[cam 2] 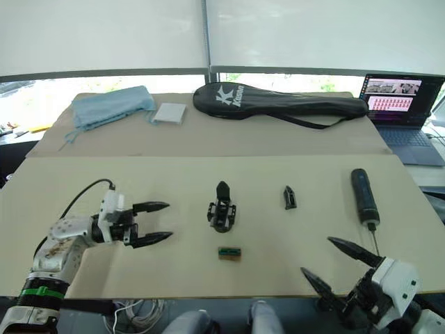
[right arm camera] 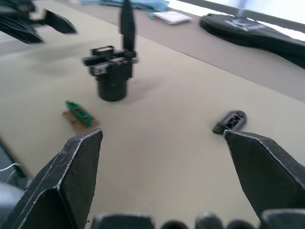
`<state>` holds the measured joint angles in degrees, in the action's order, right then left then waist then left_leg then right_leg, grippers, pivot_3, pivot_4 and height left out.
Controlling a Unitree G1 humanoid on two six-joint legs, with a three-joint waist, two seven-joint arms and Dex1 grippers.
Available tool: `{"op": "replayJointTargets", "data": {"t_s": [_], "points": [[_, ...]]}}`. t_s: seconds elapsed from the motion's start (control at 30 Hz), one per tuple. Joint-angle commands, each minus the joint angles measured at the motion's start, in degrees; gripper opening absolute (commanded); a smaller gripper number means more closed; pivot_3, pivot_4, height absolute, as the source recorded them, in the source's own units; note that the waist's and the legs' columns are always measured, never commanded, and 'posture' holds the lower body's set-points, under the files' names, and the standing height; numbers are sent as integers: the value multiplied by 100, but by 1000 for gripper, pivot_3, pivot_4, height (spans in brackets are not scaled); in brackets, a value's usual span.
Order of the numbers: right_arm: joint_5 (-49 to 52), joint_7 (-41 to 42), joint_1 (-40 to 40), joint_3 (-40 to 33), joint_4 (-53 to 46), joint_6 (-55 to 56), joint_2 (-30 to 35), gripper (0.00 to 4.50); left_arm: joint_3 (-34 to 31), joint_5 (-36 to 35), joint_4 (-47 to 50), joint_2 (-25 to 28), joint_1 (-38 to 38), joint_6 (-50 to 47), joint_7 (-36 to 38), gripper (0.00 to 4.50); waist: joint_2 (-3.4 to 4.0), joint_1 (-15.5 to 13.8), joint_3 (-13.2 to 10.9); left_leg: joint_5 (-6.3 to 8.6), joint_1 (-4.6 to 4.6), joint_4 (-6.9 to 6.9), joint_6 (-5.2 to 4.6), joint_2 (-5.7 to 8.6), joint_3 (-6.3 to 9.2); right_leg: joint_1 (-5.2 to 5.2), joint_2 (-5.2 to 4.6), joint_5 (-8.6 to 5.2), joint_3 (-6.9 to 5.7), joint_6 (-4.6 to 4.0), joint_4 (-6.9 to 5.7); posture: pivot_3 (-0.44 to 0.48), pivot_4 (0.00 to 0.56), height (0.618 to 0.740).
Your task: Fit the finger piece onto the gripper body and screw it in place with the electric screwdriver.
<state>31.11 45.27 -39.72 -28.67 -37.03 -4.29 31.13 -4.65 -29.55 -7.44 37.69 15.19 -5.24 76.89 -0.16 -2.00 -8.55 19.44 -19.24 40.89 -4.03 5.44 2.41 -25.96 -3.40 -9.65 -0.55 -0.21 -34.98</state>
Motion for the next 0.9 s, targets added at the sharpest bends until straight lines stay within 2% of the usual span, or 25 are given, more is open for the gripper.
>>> {"op": "replayJointTargets", "data": {"t_s": [0.03, 0.17, 0.33, 0.4, 0.47, 0.57, 0.63, 0.8, 0.9], "points": [[227, -488, 239, -212, -375, -749, 289, 4500, -285, -356, 587, 176, 208, -318, -61, 4427, 2, 6, 0, 0, -1, -2, 1, 1, -1, -3, 1, 0, 1, 0, 1, 0, 150, 740], [779, -1288, 1076, -240, -442, -2315, 971, 4500, -323, -617, 974, 260, 619, -817, -190, 4427, -7, 59, -4, -5, -4, -2, 9, 4, -6, -7, 0, 4, 7, -4, 1, 0, 150, 740], [2184, -1866, 2953, 132, 72, -4770, 2310, 4500, -300, -856, 1274, 310, 1036, -1349, -311, 4427, -12, 137, -9, -8, -7, -5, 12, 3, -5, -11, 1, 5, 7, -6, -1, 0, 150, 740], [2405, -1911, 3762, 575, 354, -5608, 2832, 4500, -265, -841, 1344, 254, 1111, -1387, -375, 4427, -12, 137, -11, -8, -7, -8, 12, 2, -5, -10, 1, 5, 8, -9, 1, 0, 150, 740], [2682, -2095, 4856, 1121, 860, -6608, 3053, 4500, -202, -820, 1399, 199, 1145, -1416, -419, 4427, -20, 142, -15, -8, -11, -9, 11, -2, -4, -12, 1, 4, 3, -11, 5, 0, 150, 740], [2806, -2285, 6305, 1811, 1647, -8110, 2909, 4500, -116, -774, 1475, 137, 1115, -1415, -458, 4427, -26, 126, -19, -7, -22, -5, 7, -2, -5, -16, -2, 6, 3, -15, 10, 0, 150, 740], [2557, -2428, 7205, 2373, 2182, -8729, 2683, 4500, -80, -743, 1526, 93, 1078, -1382, -498, 4427, -30, 127, -21, -5, -36, -2, 3, -3, -4, -23, -3, 6, 0, -15, 12, 0, 150, 740], [2446, -2609, 8628, 3655, 3554, -8821, 2535, 4500, -63, -716, 1622, 47, 956, -1365, -608, 4427, -29, 103, -20, -4, -70, 7, -2, -3, -5, -46, -6, 9, -8, -13, 20, 0, 150, 740], [1986, -2525, 9432, 4469, 4212, -8821, 2280, 4500, -68, -714, 1653, 45, 858, -1360, -609, 4427, -28, 127, -20, -4, -76, 7, -2, -2, -2, -53, -6, 9, -15, -14, 22, 0, 150, 740]]}}
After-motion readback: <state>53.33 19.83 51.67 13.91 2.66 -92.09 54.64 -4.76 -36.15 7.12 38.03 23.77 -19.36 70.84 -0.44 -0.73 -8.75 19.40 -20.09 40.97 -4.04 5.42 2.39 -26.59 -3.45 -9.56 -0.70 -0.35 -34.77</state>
